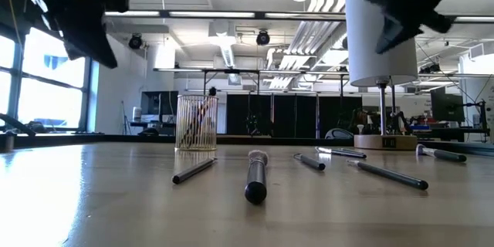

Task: Put items in baskets/containers
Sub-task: Put the makeup brush into the wire organizer

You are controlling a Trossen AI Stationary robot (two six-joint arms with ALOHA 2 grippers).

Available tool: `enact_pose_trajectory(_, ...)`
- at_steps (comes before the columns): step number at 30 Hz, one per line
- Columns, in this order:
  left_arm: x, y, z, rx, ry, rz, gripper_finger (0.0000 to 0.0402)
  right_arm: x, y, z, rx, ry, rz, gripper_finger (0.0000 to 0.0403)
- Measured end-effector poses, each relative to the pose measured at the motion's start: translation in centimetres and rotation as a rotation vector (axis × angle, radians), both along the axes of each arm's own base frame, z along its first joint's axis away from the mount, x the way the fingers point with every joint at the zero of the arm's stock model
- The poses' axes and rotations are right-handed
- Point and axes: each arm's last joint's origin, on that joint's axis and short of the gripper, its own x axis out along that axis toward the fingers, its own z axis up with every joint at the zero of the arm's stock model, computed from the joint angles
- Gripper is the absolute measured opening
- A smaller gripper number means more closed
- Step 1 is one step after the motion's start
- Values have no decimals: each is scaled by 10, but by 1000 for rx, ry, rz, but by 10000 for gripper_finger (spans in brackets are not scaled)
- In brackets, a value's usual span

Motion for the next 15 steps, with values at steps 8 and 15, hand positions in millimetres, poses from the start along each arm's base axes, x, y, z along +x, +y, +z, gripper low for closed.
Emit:
enact_pose_trajectory(8,-42,15,22,70,-116,-26,0,22,-16,-34,344,256,-413,28)
enact_pose_trajectory(15,-62,21,33,65,-225,-18,0,17,-30,-89,539,199,-509,98)
